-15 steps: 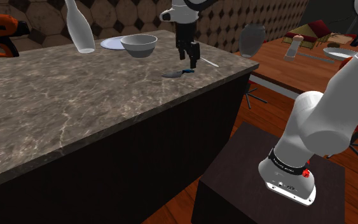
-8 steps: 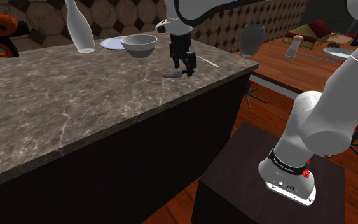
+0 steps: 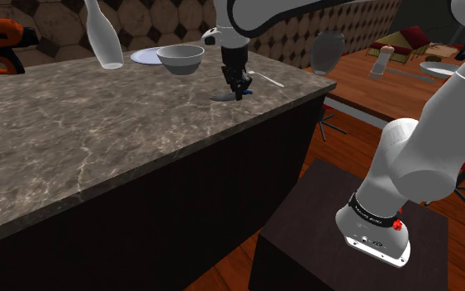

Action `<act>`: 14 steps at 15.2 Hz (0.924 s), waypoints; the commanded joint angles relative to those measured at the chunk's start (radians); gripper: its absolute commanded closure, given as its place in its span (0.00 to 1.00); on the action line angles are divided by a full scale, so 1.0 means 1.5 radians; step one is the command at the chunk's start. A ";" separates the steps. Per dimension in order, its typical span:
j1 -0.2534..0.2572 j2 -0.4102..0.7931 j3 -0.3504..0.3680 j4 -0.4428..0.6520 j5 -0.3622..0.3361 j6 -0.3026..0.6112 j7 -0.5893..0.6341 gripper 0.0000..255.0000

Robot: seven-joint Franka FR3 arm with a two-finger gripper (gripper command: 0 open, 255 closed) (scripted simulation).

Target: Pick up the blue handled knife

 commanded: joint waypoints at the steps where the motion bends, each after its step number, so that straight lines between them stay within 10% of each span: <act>1: -0.001 0.005 -0.002 -0.005 -0.001 0.001 0.000 1.00; 14: 0.000 0.003 0.001 0.075 0.002 -0.080 -0.009 1.00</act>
